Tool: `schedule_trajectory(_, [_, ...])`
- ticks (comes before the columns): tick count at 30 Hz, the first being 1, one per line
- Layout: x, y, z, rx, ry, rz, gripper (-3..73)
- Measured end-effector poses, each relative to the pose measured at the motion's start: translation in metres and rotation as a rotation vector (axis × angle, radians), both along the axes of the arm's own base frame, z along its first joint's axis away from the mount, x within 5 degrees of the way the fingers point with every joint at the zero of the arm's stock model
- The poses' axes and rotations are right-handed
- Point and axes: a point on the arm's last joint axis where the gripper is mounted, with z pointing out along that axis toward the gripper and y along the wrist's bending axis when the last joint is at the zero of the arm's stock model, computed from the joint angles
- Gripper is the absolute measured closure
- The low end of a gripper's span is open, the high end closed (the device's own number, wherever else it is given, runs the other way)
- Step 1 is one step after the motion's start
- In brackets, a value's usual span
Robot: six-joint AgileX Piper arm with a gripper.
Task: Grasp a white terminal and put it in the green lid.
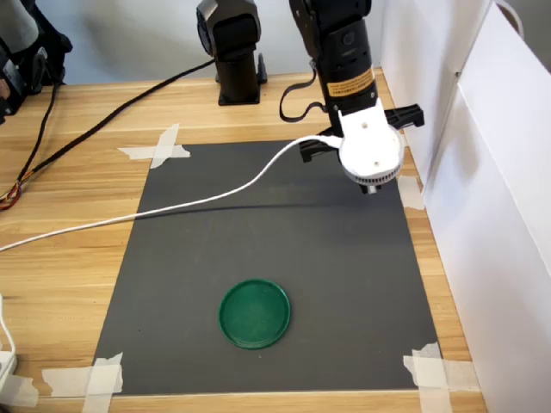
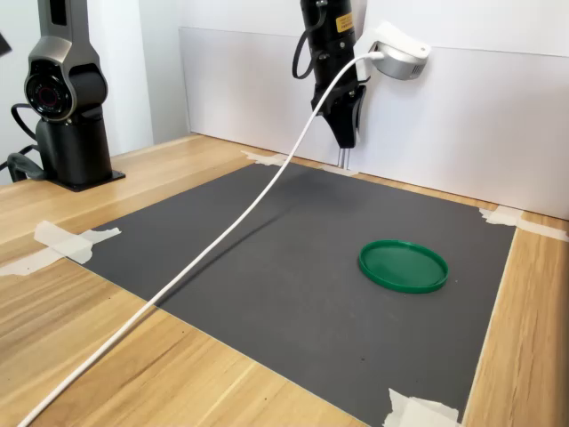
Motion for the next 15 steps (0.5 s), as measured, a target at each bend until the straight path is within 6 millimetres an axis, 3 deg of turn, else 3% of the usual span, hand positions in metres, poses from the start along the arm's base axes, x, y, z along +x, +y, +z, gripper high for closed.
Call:
schedule_trajectory(4, [0.012, -0.015, 0.010, 0.030, 0.022, -0.122, 59.6])
schedule_trajectory(8, [0.030, -0.052, 0.012, 0.017, 0.008, -0.207, 59.6])
schedule_trajectory(15, [0.050, -0.108, 0.015, -0.055, -0.060, -0.190, 59.6])
